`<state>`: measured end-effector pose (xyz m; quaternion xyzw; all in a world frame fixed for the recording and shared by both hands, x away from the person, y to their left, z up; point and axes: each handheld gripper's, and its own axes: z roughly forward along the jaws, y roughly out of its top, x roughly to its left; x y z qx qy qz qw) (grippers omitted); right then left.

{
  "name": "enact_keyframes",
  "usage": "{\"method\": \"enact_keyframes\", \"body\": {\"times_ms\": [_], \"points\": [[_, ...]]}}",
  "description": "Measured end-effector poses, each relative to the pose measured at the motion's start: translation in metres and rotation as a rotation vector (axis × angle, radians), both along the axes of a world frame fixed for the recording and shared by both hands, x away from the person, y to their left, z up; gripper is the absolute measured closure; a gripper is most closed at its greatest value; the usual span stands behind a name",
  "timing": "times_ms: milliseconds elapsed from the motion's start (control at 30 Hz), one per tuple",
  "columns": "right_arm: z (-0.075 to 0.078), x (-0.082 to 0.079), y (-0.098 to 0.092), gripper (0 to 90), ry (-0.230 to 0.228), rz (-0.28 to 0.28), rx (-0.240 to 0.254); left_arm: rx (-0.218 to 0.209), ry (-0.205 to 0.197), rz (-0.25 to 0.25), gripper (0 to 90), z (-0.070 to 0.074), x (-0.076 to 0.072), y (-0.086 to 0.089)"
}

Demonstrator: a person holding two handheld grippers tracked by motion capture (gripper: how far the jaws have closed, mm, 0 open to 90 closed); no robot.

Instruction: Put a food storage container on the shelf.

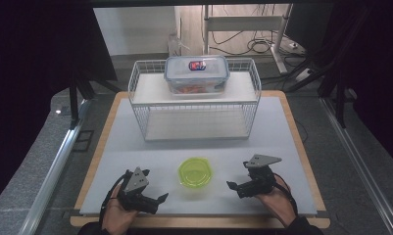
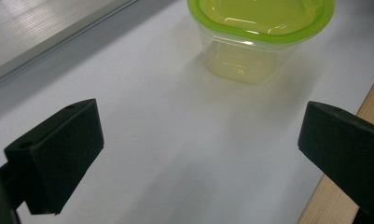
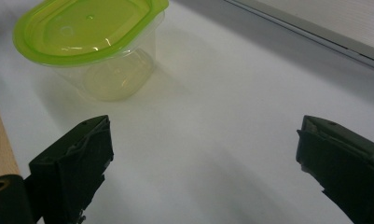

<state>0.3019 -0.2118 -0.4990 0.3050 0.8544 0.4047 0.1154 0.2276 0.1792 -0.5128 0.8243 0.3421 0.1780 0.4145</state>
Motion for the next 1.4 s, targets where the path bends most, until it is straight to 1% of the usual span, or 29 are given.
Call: {"method": "enact_keyframes", "body": {"times_ms": [33, 133, 200, 300, 400, 433, 500, 600, 633, 733, 900, 1033, 1100, 1167, 1233, 1333, 1400], "points": [[0.0, 0.0, 0.0, 3.7, 0.0, -0.001, -0.001, -0.006, -0.001, 0.004, 0.0, 0.0, 0.0, 0.001], [0.0, 0.001, 0.002, 3.7, 0.003, -0.002, 0.0, -0.001, 0.001, 0.011, 0.0, -0.001, -0.001, 0.003], [0.001, 0.001, 0.003, 3.5, 0.016, -0.007, 0.014, -0.003, 0.007, 0.015, 0.0, -0.001, -0.001, 0.004], [0.003, 0.003, 0.005, 1.7, 0.025, -0.01, 0.046, -0.019, 0.015, 0.019, 0.0, -0.002, -0.001, 0.007], [0.007, 0.006, 0.008, 1.8, 0.057, -0.022, 0.071, -0.026, 0.019, 0.026, 0.0, -0.003, -0.002, 0.01], [0.007, 0.008, 0.009, 2.4, 0.074, -0.022, 0.075, -0.027, 0.021, 0.029, 0.0, -0.003, -0.002, 0.011], [0.009, 0.011, 0.011, 6.7, 0.105, -0.024, 0.08, -0.03, 0.023, 0.034, 0.0, -0.003, -0.002, 0.012], [0.01, 0.016, 0.014, 14.1, 0.176, -0.001, 0.124, -0.039, 0.024, 0.042, 0.1, -0.003, -0.003, 0.015], [0.011, 0.017, 0.016, 16.4, 0.187, 0.01, 0.135, -0.041, 0.026, 0.043, 0.2, -0.003, -0.003, 0.015], [0.011, 0.022, 0.023, 22.6, 0.224, 0.016, 0.159, -0.048, 0.028, 0.045, 0.3, -0.003, -0.003, 0.016], [0.01, 0.031, 0.038, 31.2, 0.246, 0.035, 0.163, -0.043, 0.029, 0.04, 0.5, -0.003, -0.003, 0.016], [0.008, 0.039, 0.051, 40.1, 0.299, 0.051, 0.184, -0.04, 0.028, 0.033, 0.7, -0.003, -0.003, 0.016], [0.006, 0.044, 0.056, 44.6, 0.333, 0.057, 0.197, -0.042, 0.028, 0.031, 0.8, -0.003, -0.003, 0.016], [0.004, 0.049, 0.06, 48.8, 0.352, 0.059, 0.203, -0.041, 0.026, 0.03, 0.9, -0.002, -0.003, 0.016], [0.001, 0.053, 0.062, 53.1, 0.377, 0.059, 0.213, -0.04, 0.027, 0.027, 0.9, -0.003, -0.003, 0.016], [-0.001, 0.058, 0.062, 61.1, 0.428, 0.069, 0.253, -0.039, 0.027, 0.025, 1.0, -0.003, -0.003, 0.016], [-0.001, 0.058, 0.062, 63.0, 0.441, 0.067, 0.258, -0.037, 0.028, 0.023, 1.0, -0.003, -0.003, 0.016]]}}
